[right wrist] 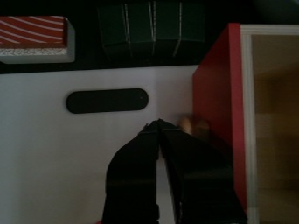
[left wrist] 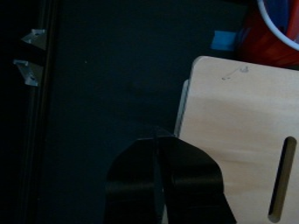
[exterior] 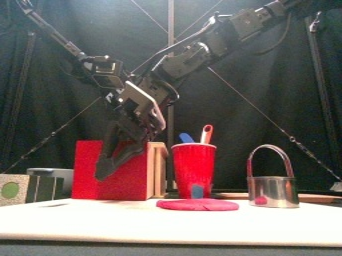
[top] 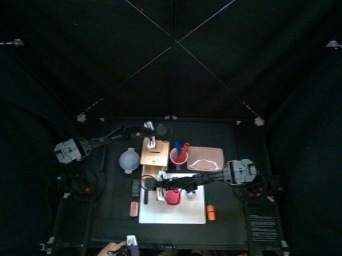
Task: Get the cutter from the drawer then cut the dough then place the extra dough in the bowl
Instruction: Cut the dough
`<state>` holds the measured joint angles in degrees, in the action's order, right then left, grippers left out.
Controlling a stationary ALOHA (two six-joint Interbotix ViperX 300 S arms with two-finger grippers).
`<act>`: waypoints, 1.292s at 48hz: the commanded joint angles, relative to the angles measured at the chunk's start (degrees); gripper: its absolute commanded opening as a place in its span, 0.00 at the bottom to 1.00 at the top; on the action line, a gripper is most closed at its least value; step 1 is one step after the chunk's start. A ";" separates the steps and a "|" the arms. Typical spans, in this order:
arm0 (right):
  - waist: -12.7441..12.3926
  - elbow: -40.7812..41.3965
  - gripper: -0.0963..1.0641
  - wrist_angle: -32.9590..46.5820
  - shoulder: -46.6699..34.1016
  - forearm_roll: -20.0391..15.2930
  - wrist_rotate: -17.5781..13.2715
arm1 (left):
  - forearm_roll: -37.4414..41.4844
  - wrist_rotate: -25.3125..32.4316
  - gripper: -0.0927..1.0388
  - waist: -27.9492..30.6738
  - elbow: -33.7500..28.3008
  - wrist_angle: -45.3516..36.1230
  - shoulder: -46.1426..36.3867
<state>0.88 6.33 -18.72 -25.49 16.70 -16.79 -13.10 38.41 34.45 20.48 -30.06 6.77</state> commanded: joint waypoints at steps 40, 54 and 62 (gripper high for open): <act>-7.21 0.35 0.19 -3.60 5.54 5.89 0.35 | -0.70 -0.18 0.38 0.09 -0.09 0.09 -0.62; -7.56 0.35 0.19 -3.43 5.71 6.42 0.00 | -0.70 -0.18 0.38 0.18 -0.09 0.35 -0.62; -7.21 0.00 0.19 -3.69 5.98 5.98 -0.09 | -0.70 -0.44 0.38 0.18 -0.35 0.35 -0.70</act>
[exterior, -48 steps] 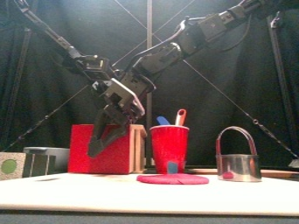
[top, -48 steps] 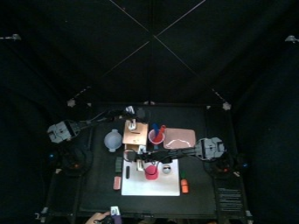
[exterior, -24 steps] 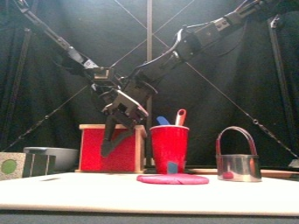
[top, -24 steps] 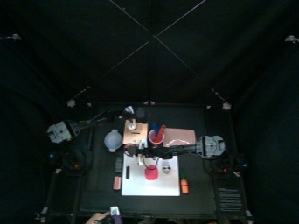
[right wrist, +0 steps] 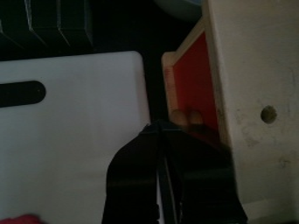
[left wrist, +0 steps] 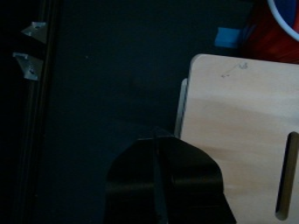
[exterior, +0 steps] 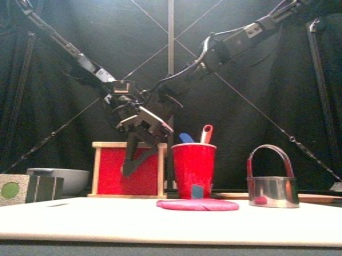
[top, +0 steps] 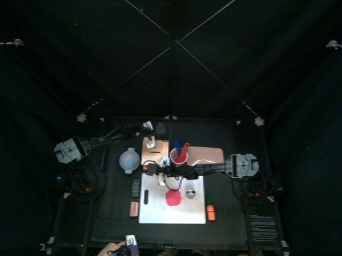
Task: Get the cutter from the drawer then cut the dough then place the extra dough in the bowl
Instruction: Cut the dough
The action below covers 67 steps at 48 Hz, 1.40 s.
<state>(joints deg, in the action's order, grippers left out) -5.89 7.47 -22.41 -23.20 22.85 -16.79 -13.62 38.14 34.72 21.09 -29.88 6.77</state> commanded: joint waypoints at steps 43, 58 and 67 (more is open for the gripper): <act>6.50 18.11 0.19 -2.55 31.03 -3.08 -0.18 | -8.70 -0.62 0.38 -6.24 5.54 14.59 -15.03; 7.82 27.42 0.33 -7.03 41.13 -10.20 0.70 | -14.33 -0.62 0.38 -18.02 17.40 37.88 -20.30; 10.90 29.79 0.47 -12.22 41.57 -10.63 0.70 | -19.69 -0.70 0.39 -25.93 22.50 50.19 -22.68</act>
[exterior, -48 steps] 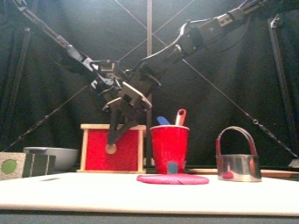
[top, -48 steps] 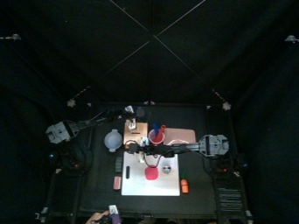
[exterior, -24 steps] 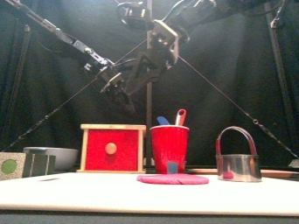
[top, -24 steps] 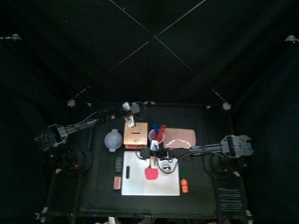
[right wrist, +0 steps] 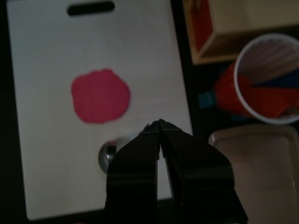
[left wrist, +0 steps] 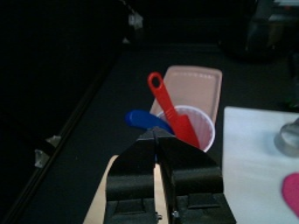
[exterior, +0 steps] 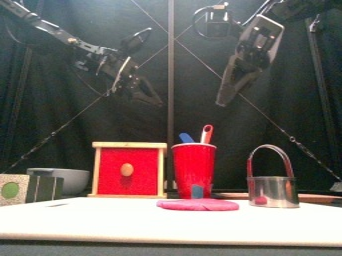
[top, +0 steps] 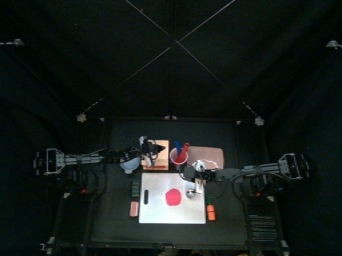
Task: Get the cutter from the drawer then cut the dough then place the extra dough in the bowl
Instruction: Cut the dough
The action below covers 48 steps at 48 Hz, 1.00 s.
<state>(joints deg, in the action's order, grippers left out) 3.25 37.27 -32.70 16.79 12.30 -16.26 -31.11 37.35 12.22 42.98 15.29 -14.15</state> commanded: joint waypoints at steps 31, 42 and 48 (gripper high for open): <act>6.77 0.00 0.84 -4.31 -6.24 -3.43 0.18 | -5.19 0.00 0.39 -13.97 7.38 21.97 -0.88; 7.21 -0.09 0.83 -2.20 -8.96 -3.16 0.35 | -6.94 0.09 0.39 -13.80 8.70 22.50 -0.79; 7.29 -0.18 0.81 -0.88 -9.67 -3.08 0.35 | -8.09 0.09 0.39 -13.71 9.49 22.50 -0.09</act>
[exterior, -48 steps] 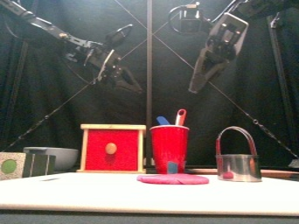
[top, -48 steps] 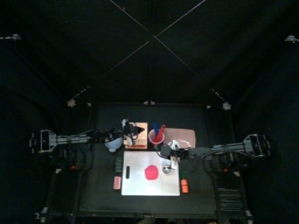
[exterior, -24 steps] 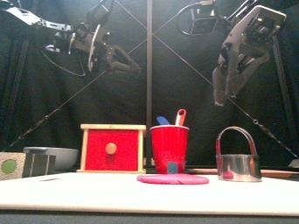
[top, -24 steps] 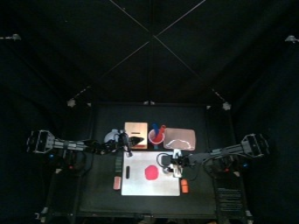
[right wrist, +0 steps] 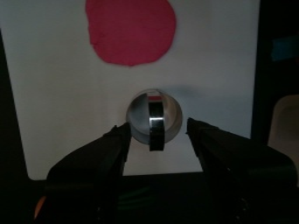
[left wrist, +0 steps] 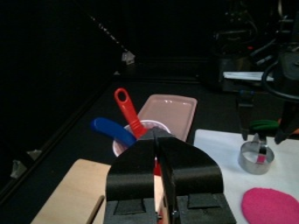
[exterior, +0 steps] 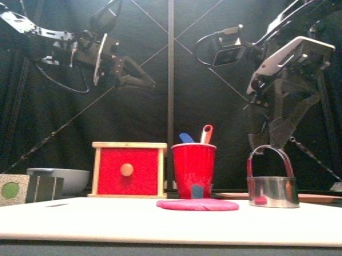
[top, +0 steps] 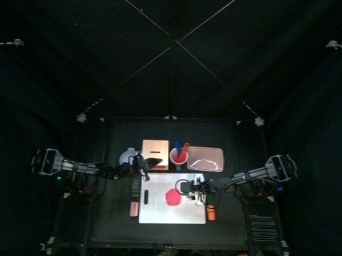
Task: Get the cutter from the drawer then cut the dough then place the extra dough in the bowl
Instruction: Cut the dough
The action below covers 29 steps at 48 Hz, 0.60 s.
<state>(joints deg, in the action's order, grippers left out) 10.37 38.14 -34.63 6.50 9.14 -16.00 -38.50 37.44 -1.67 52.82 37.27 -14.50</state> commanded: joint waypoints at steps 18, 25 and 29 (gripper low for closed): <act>0.35 -2.11 0.56 0.44 -0.79 -0.26 -0.09 | -2.37 0.00 0.39 0.18 0.79 0.62 0.97; 0.35 -6.15 0.54 -0.79 -1.05 0.00 -0.26 | -3.08 0.00 0.39 0.09 0.97 0.62 0.88; 0.44 -9.23 0.54 -1.76 -2.02 0.00 -0.35 | -3.25 0.00 0.39 0.09 1.23 0.62 0.88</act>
<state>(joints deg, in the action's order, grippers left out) 10.63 32.70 -35.86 4.13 8.96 -16.52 -41.66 37.44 -1.58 54.58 37.27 -13.45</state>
